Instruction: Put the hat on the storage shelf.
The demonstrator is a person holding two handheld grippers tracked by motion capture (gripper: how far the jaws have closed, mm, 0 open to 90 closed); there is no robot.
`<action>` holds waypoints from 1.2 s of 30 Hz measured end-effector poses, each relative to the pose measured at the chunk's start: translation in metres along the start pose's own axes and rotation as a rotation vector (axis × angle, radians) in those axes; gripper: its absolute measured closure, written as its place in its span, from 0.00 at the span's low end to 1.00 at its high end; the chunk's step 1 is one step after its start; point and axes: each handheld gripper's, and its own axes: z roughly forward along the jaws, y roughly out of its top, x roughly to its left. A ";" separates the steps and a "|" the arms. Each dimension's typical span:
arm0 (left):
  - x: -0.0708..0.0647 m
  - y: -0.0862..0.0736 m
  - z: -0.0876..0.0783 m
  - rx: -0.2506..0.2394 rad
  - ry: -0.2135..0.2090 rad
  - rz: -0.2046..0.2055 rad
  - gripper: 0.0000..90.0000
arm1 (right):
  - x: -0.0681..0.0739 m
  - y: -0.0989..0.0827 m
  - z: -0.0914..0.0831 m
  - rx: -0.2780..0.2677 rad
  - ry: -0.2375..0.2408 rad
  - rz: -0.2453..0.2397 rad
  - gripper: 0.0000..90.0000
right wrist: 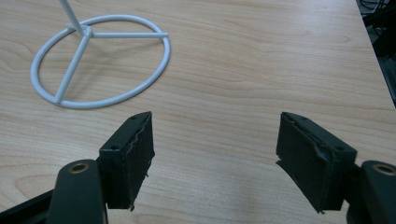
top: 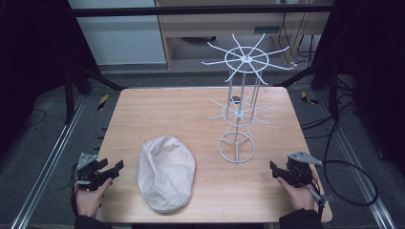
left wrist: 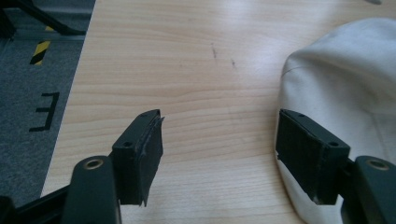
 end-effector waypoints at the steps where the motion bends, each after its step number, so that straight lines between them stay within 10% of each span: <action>1: -0.002 0.002 -0.003 -0.001 -0.006 0.000 0.38 | 0.000 0.000 -0.001 -0.001 -0.001 0.002 0.32; 21: -0.056 0.023 -0.026 -0.022 -0.121 0.108 0.36 | 0.019 0.005 -0.008 -0.029 0.015 -0.030 0.25; 36: -0.083 0.041 -0.033 -0.026 -0.113 0.183 0.37 | 0.016 0.003 -0.006 -0.030 0.021 -0.037 0.24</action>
